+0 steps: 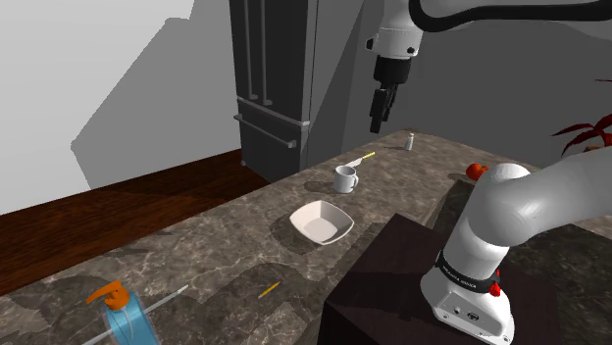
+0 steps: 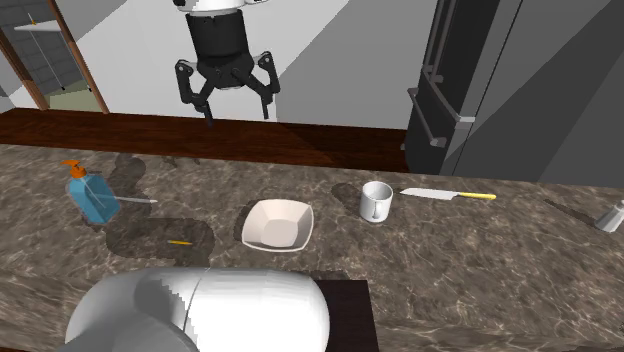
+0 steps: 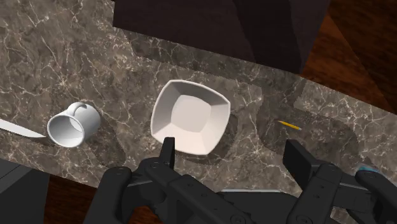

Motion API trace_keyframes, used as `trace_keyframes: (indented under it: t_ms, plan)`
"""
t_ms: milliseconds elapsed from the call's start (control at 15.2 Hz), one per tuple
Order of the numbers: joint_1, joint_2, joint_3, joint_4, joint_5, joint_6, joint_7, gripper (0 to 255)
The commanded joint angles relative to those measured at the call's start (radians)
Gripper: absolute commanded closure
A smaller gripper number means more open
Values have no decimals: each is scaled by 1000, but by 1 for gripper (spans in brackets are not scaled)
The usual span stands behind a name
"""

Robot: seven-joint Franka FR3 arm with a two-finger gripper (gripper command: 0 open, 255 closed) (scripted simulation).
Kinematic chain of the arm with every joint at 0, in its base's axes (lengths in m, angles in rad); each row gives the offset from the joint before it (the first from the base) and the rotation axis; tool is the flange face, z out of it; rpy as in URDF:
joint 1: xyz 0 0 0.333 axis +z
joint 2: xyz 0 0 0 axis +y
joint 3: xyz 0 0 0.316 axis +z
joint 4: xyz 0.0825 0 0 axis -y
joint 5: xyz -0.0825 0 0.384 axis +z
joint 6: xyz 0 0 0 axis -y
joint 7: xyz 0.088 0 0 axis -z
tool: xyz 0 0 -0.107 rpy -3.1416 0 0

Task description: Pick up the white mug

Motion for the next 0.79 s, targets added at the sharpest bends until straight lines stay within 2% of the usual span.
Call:
trace_keyframes:
  t_ms: [0, 726]
  plan:
    - [0, 0, 0, 0, 0, 0, 0, 0]
    - [-73, 223, -164, -84, -97, 314, -163, 0]
